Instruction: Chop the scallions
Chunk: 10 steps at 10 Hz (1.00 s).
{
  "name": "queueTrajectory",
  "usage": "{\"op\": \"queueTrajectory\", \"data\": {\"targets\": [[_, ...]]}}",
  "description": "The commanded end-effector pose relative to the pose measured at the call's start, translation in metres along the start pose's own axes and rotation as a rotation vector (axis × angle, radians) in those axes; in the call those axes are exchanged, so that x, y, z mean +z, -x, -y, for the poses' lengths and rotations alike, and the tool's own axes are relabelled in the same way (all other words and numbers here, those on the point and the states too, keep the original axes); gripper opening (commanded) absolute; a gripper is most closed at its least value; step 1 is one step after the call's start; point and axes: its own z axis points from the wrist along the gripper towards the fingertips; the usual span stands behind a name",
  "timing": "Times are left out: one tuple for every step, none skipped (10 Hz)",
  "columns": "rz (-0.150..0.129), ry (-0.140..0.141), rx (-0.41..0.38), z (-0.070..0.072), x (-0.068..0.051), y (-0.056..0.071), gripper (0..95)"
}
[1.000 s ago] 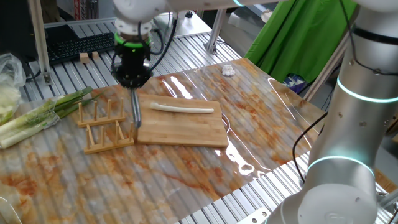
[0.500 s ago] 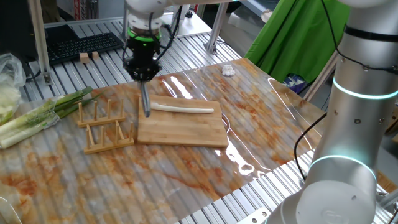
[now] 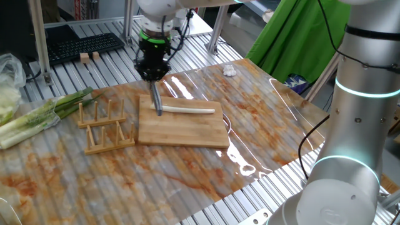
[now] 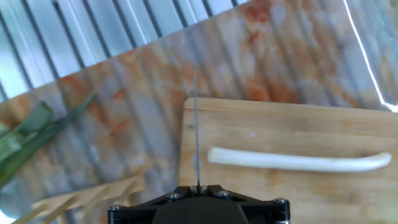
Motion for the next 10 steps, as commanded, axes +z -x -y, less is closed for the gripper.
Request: {"op": "queueTrajectory", "data": {"targets": [[-0.003,0.001,-0.004,0.007,0.004,0.002,0.0],[0.001,0.003,0.005,0.012,0.009,0.004,0.0],[0.001,0.004,0.007,0.014,0.012,0.005,0.0],[0.002,0.009,0.014,0.016,0.018,0.007,0.0],[0.003,0.009,0.02,0.016,0.023,0.008,0.0],[0.001,0.016,0.024,0.017,0.026,0.009,0.0],[0.003,0.018,0.025,0.017,0.029,0.009,0.0],[0.001,0.02,0.024,0.017,0.032,0.009,0.0],[0.004,0.027,0.025,0.018,0.038,0.008,0.0],[0.008,0.027,0.022,0.02,0.043,0.007,0.0]]}}
